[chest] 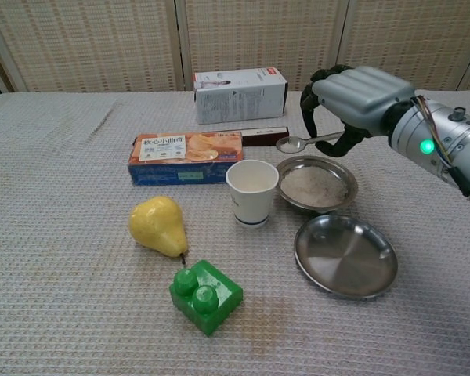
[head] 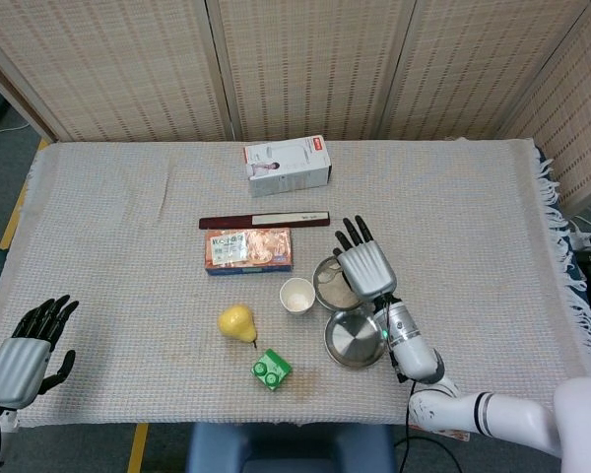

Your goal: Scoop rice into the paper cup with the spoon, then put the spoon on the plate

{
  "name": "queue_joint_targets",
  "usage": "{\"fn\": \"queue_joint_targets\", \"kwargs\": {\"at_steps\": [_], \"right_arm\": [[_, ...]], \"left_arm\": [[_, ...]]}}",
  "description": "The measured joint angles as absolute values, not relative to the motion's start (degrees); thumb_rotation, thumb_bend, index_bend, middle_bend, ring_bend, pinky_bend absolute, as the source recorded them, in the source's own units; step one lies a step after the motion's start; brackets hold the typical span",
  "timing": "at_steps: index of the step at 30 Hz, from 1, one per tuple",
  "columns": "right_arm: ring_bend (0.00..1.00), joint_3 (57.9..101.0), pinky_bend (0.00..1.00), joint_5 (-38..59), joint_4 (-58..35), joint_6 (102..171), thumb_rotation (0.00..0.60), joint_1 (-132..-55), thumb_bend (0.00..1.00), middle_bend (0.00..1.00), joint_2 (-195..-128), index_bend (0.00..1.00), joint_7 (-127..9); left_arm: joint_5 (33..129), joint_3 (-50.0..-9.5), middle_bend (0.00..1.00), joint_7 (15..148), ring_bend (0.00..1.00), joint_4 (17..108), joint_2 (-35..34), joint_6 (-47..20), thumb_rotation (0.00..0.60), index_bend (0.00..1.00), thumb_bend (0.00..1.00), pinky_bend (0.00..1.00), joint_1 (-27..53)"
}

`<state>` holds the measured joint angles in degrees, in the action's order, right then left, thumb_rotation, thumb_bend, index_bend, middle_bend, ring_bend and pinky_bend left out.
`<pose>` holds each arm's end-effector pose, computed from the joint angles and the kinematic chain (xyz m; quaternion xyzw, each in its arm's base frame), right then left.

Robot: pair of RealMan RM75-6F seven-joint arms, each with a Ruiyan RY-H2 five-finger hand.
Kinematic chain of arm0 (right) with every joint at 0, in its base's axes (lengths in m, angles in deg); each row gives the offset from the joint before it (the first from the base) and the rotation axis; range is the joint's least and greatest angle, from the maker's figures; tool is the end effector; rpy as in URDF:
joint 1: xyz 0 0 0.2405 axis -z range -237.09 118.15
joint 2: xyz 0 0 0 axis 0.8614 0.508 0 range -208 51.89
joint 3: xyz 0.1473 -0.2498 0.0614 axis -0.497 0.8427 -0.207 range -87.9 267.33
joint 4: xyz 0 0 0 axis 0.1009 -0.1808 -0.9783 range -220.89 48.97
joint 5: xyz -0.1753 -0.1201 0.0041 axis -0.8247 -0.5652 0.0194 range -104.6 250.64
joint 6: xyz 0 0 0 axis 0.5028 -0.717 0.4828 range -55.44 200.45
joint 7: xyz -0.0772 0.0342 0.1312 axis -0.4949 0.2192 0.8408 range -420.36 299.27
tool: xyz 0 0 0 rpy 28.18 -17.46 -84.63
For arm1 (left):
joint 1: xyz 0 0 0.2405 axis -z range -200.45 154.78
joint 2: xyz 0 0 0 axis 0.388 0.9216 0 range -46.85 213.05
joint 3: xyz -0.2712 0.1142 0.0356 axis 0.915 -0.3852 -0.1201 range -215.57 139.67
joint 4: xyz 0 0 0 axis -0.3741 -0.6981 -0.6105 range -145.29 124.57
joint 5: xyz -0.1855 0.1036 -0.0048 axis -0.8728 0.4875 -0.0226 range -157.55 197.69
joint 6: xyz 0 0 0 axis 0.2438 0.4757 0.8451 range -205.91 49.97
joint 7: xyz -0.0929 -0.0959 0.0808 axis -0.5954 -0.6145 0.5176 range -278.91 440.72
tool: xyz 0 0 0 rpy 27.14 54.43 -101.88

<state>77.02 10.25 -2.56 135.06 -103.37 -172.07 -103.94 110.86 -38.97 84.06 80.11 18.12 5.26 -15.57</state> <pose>-0.1443 -0.3896 -0.0279 0.7598 -0.2285 0.3367 0.5070 -0.3417 0.1956 0.1525 -0.6591 -0.3607 -0.3633 0.5509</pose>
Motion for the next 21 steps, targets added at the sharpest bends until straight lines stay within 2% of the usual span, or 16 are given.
{"fn": "queue_joint_targets", "kwargs": {"at_steps": [7,21], "right_arm": [[0.0,76.48,0.0,10.4,-1.94,134.77,0.6,-106.62,0.37,0.22,-175.22,0.73,-108.11],[0.0,79.58,0.0,11.05,-2.12,136.55,0.6,-109.76,0.37,0.22,-176.72,0.72,-125.77]], "left_arm": [[110.81,-39.08,0.0,83.63,0.0,80.36,18.54,5.21,0.6,0.0,0.48,0.13,-15.64],[111.85,-39.43,0.0,83.75,0.0,80.55,18.66,6.04,0.6,0.0,0.48,0.13,-16.01]]}}
